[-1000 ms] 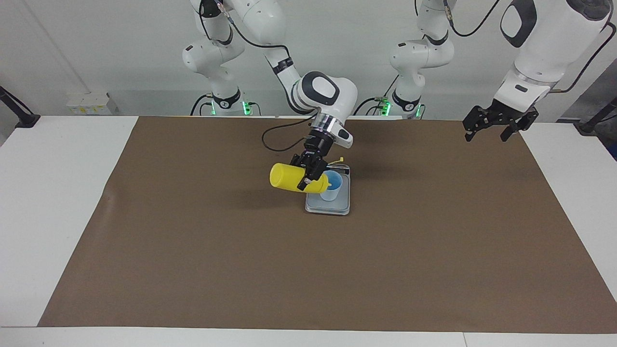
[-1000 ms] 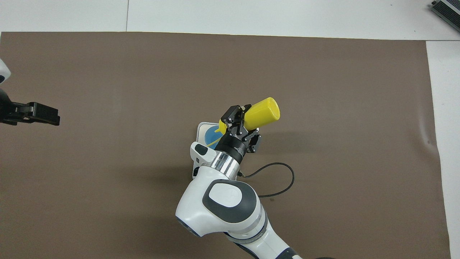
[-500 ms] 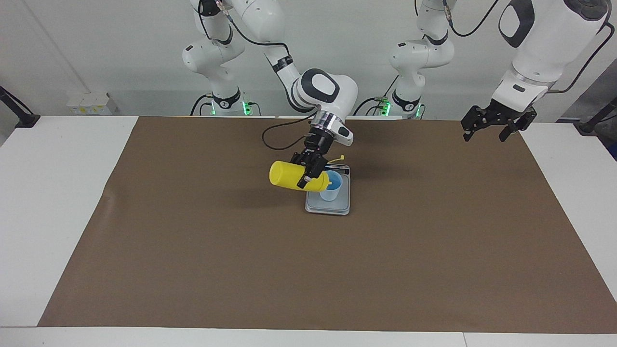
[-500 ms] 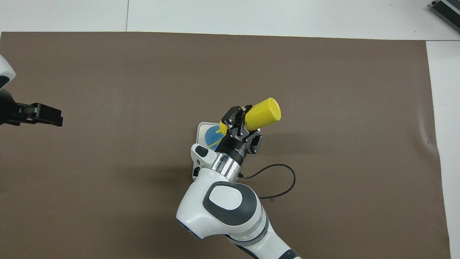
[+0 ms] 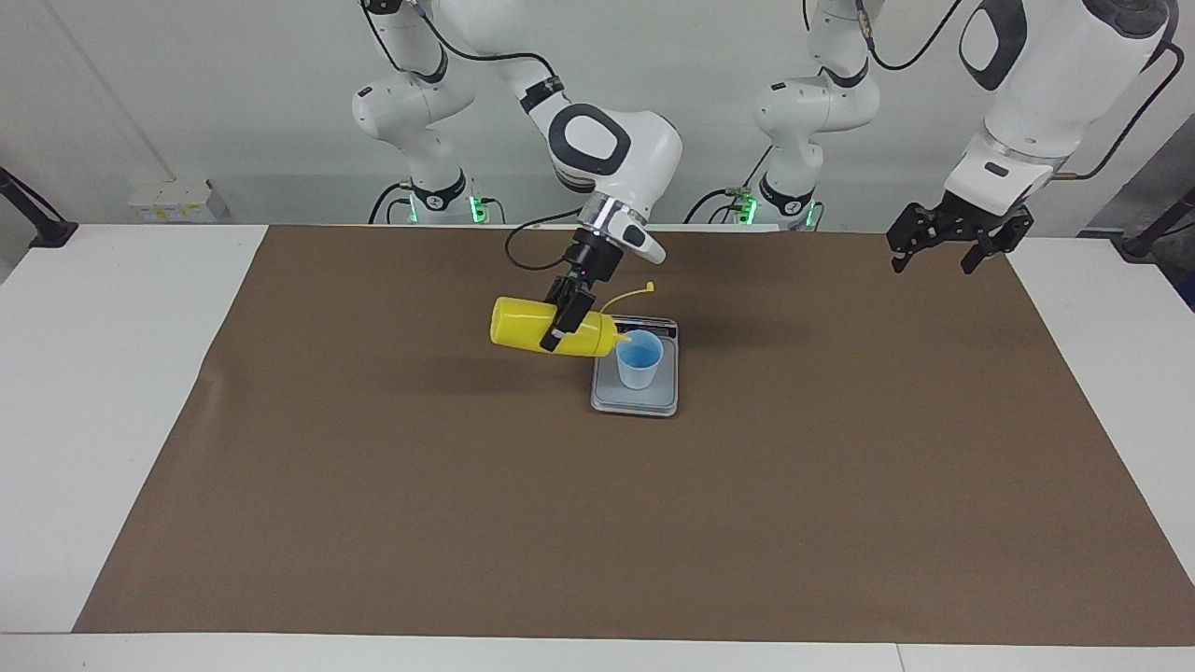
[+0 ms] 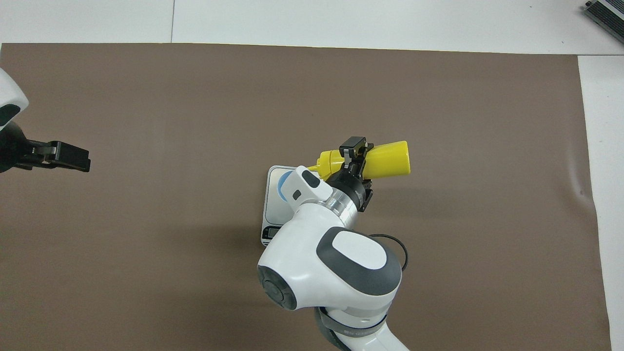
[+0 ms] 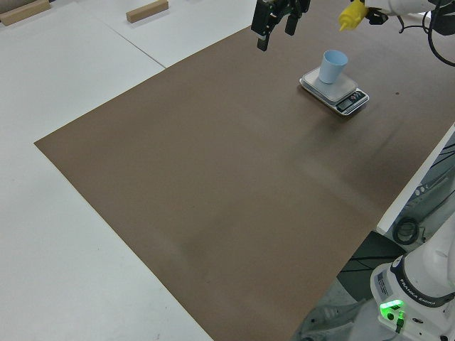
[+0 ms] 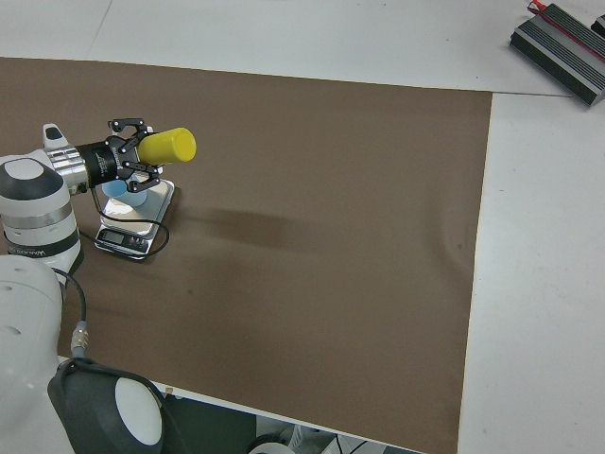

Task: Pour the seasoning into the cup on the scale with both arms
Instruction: 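Turn the bottle upright and carry it back with the right gripper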

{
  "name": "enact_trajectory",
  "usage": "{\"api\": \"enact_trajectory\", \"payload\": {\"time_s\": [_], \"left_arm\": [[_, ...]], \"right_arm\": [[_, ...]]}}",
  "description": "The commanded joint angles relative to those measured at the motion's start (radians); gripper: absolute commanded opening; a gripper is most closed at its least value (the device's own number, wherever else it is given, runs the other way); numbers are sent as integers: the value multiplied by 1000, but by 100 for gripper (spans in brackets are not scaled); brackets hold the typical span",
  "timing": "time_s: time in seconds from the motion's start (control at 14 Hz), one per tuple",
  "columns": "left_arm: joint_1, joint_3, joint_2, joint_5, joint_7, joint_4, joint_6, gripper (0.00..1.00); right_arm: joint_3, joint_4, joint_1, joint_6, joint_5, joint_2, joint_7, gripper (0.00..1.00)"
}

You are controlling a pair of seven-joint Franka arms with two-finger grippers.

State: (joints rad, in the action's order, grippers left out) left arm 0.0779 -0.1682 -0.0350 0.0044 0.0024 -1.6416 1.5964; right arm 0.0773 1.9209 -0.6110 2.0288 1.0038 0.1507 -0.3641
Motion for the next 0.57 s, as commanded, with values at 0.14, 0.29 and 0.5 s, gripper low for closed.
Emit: {"api": "enact_trajectory", "payload": {"time_s": [0.14,0.29,0.5], "left_arm": [[-12,12,-29,3,4,-35,20,100],[-13,12,-29,3,1,-35,19,100],[-13,12,-29,3,1,-35,22,100]], "right_arm": [[6,-11,144,30,-375,-65,-108,0],[2,-31,200,53,-525,-66,-203,0],[1,-29,328,77,-757,-89,-346,0]]}}
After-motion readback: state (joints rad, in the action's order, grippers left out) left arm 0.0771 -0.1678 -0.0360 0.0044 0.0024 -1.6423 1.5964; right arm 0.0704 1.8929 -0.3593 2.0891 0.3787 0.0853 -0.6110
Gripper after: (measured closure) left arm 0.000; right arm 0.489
